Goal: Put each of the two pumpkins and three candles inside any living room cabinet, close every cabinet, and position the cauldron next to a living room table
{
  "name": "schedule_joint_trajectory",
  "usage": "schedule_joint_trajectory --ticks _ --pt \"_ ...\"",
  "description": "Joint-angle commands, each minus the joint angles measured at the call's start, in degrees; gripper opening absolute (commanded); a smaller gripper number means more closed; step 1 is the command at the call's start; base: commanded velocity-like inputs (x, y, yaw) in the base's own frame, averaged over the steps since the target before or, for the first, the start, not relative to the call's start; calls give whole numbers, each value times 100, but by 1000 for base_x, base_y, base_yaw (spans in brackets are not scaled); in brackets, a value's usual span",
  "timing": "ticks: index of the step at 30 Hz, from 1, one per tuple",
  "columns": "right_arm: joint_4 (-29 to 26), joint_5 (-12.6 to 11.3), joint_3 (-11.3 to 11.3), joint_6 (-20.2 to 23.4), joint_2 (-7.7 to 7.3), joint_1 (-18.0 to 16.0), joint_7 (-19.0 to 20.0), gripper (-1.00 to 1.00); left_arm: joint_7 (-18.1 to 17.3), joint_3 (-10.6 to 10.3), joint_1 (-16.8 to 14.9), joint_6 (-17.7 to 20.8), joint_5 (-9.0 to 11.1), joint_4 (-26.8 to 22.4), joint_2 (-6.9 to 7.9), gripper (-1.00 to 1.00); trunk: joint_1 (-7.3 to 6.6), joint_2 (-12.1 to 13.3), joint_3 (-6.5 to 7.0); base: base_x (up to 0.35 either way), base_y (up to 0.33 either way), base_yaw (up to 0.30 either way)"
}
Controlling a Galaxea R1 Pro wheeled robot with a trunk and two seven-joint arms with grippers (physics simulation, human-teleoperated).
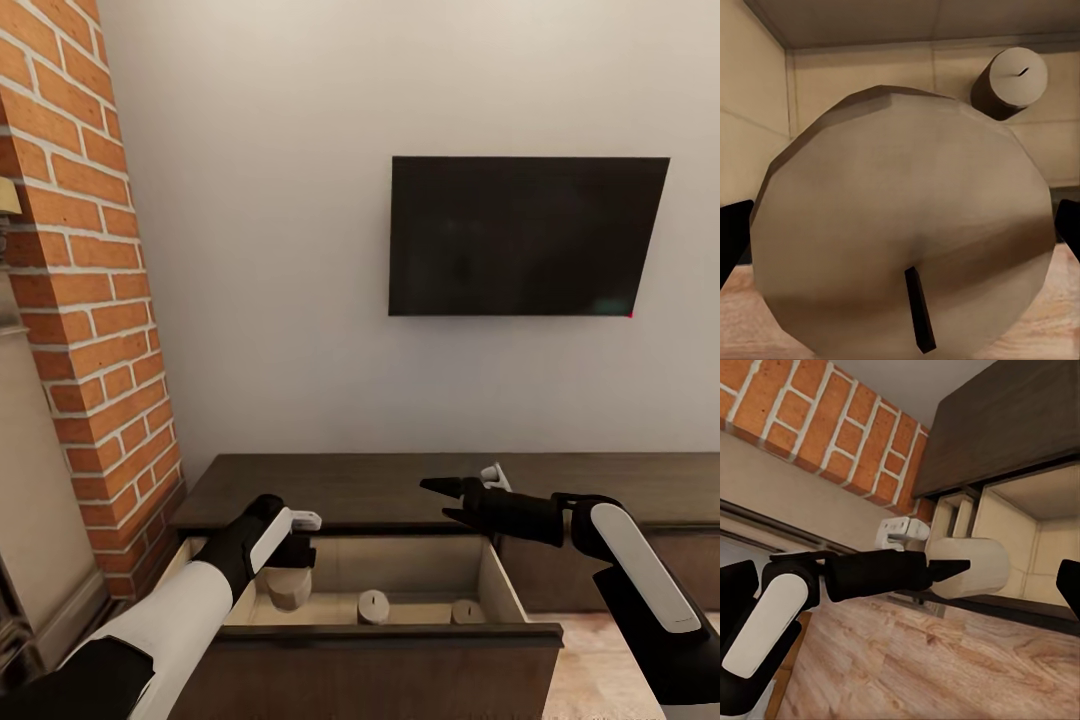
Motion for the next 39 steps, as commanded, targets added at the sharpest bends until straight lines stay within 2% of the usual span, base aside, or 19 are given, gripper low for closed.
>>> schedule_joint_trajectory --ticks 1,14,27,39 --pt "-4 -62 5 1 -3 -5 -59 100 53 -35 -5 8 55 -15 4 -100 22 -45 -25 0 0 0" --pt "-4 -57 5 1 -10 -5 -62 100 52 -39 -5 -70 55 -37 4 -100 307 -566 -258 0 0 0" --pt "-4 -63 4 1 -10 -5 -60 100 52 -37 -5 -89 55 -46 4 -100 307 -566 -258 7 0 0" --pt "-4 -63 1 1 -8 -5 -58 100 52 -39 -5 -90 55 -47 0 -100 307 -566 -258 166 13 0"
